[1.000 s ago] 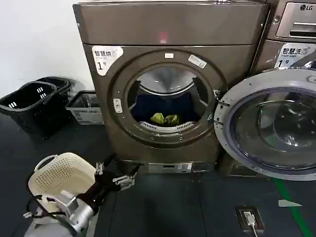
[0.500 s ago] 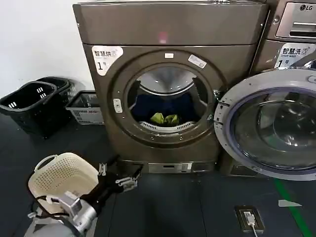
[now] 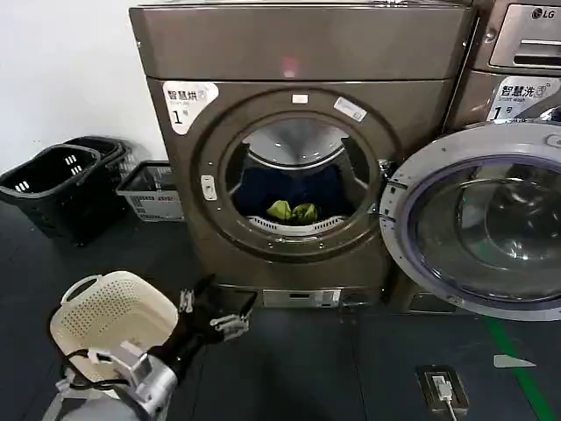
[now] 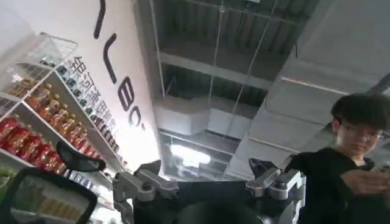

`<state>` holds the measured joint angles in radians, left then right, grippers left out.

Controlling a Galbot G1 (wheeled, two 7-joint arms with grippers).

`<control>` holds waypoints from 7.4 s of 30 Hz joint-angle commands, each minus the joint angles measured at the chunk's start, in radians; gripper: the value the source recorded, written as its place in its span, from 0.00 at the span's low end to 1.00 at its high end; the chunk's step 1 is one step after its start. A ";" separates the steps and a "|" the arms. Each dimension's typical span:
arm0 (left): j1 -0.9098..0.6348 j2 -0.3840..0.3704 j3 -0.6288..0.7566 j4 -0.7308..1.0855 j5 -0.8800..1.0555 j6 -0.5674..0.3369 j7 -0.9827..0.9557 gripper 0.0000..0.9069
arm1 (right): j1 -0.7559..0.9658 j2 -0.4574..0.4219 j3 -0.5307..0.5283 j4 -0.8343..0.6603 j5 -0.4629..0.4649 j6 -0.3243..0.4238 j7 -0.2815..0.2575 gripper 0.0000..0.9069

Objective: Grasp the clothes from the dryer.

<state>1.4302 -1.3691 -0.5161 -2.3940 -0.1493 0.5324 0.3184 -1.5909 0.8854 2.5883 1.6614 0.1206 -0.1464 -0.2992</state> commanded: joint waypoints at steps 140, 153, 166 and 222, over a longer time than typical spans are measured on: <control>-0.039 -0.002 0.079 0.078 0.175 -0.034 -0.105 1.00 | 0.001 0.025 -0.005 0.022 0.079 0.089 -0.030 1.00; -0.048 -0.007 0.075 0.086 0.186 -0.039 -0.103 1.00 | 0.008 0.018 -0.015 0.036 0.079 0.085 -0.038 1.00; -0.053 -0.006 0.085 0.094 0.185 -0.038 -0.105 1.00 | -0.004 0.023 -0.007 0.039 0.082 0.086 -0.050 1.00; -0.074 -0.001 0.079 0.102 0.185 -0.032 -0.111 1.00 | 0.009 0.039 -0.020 0.063 0.091 0.092 -0.074 1.00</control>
<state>1.3563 -1.3707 -0.4376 -2.2914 0.0336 0.5007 0.2086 -1.5814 0.9242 2.5670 1.7246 0.2121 -0.0539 -0.3773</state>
